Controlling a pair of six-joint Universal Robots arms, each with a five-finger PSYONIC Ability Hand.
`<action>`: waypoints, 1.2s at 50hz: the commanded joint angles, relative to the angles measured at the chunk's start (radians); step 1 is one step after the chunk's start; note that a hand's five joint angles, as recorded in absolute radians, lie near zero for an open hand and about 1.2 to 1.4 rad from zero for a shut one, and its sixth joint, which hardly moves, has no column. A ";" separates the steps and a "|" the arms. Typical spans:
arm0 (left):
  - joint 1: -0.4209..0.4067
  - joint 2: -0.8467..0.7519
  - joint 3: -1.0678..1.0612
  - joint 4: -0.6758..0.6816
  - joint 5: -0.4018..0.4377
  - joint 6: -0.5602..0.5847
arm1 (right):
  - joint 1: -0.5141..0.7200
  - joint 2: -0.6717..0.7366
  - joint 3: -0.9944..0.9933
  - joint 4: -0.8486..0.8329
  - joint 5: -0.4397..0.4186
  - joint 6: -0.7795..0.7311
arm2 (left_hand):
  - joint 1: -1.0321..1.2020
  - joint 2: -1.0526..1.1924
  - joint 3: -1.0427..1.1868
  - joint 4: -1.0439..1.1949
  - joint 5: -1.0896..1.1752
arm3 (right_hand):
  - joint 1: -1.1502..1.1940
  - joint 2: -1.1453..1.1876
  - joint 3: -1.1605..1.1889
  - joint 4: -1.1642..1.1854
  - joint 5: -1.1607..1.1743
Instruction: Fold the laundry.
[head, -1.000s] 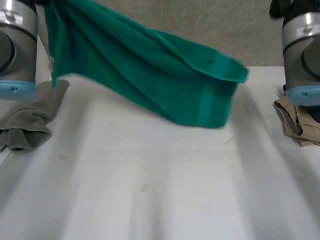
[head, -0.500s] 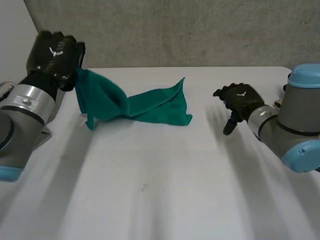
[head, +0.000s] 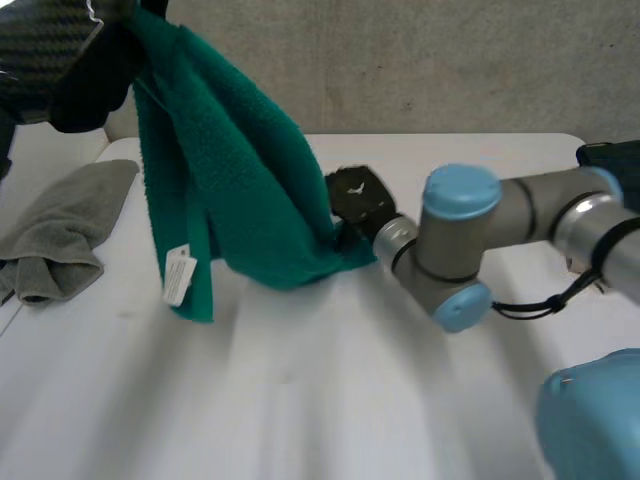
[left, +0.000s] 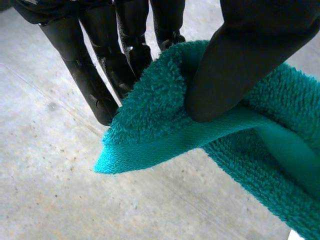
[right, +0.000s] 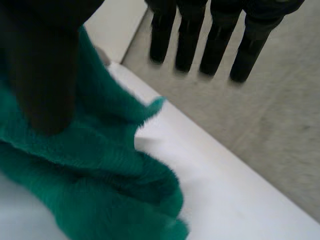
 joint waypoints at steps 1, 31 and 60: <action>0.010 0.054 -0.023 -0.027 -0.007 -0.010 | 0.001 0.060 -0.070 -0.053 0.081 -0.037 | 0.254 0.195 0.200 0.193 0.247 | 0.851 0.852 0.855 0.854 0.855; 0.092 0.056 0.011 -0.080 0.071 -0.108 | -0.134 -0.196 0.107 0.186 -0.384 -0.039 | 0.254 0.195 0.200 0.193 0.247 | -0.251 -0.249 -0.247 -0.247 -0.246; 0.256 -0.195 0.108 0.088 0.013 -0.093 | -0.120 -0.424 0.150 -0.383 0.144 0.092 | 0.254 0.195 0.200 0.193 0.247 | 0.851 0.852 0.855 0.854 0.855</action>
